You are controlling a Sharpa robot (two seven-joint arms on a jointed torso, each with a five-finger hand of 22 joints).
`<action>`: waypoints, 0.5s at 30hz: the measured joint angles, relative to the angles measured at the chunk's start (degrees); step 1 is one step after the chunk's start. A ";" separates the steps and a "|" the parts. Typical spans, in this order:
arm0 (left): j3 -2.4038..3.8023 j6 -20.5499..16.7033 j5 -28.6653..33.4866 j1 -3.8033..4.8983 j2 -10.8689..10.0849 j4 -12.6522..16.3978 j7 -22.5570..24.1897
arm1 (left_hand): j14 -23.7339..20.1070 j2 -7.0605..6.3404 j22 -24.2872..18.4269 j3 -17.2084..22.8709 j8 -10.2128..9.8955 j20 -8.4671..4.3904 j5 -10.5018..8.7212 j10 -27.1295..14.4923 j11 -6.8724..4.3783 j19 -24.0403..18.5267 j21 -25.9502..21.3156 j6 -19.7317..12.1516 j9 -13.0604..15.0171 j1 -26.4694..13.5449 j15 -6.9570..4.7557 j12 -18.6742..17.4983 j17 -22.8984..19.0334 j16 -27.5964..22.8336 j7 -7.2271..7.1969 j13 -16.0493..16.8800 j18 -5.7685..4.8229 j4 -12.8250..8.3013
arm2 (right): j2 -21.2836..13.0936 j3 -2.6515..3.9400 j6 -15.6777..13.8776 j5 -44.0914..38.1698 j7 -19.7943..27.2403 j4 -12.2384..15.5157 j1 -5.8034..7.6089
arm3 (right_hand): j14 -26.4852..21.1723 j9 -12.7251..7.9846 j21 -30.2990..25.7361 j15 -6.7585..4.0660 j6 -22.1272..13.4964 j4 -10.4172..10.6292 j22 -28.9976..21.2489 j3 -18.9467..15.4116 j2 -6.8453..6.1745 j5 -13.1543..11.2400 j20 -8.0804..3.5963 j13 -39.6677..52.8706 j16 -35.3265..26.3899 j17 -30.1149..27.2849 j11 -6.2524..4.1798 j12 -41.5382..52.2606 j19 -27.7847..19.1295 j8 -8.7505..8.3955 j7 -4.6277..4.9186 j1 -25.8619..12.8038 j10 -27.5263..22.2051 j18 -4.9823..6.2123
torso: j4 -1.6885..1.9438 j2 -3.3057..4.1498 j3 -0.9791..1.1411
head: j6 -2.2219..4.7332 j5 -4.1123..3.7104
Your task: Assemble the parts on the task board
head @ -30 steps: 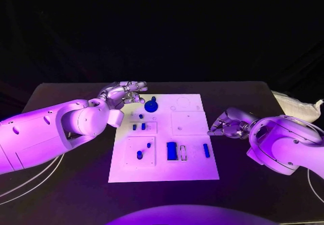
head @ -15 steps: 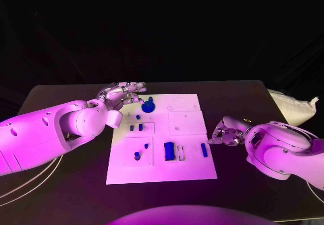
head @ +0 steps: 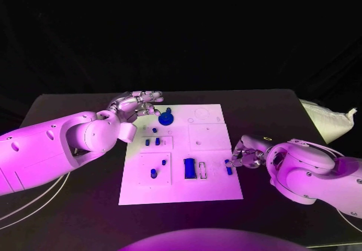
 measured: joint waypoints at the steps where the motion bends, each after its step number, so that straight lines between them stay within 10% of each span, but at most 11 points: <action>1: 0.00 0.01 -0.01 0.00 0.00 -0.05 -0.01 | 0.00 0.00 0.00 0.00 0.00 0.00 0.00 0.00 0.00 0.00 0.00 0.00 0.00 0.00 0.00 0.00 -0.01 0.00 0.00 0.00 0.00 0.00 | 0.14 0.00 -0.04 -0.07 0.00 0.00 -0.04 | 0.00 0.00 0.00 0.00 0.00 0.00 0.00 0.00 0.00 0.00 0.00 0.00 0.00 0.01 0.00 0.00 0.00 0.00 0.00 0.00 0.00 0.00 | 0.00 0.00 0.00 | 0.00 0.03; 15: 0.00 0.08 -0.05 0.00 0.06 -0.23 -0.07 | 0.00 0.00 0.01 0.00 -0.01 0.00 0.00 0.00 0.00 0.00 0.00 0.00 0.00 0.00 0.00 0.00 0.00 0.00 0.00 0.00 0.00 0.00 | 2.27 0.14 -0.03 -0.86 0.00 -1.05 -1.19 | 0.00 0.17 0.00 0.00 0.27 -1.59 -0.01 0.88 0.86 -0.24 0.00 0.19 0.00 0.10 0.01 0.00 0.00 -0.11 -0.27 2.54 0.01 0.00 | 0.01 0.00 0.04 | -0.12 0.27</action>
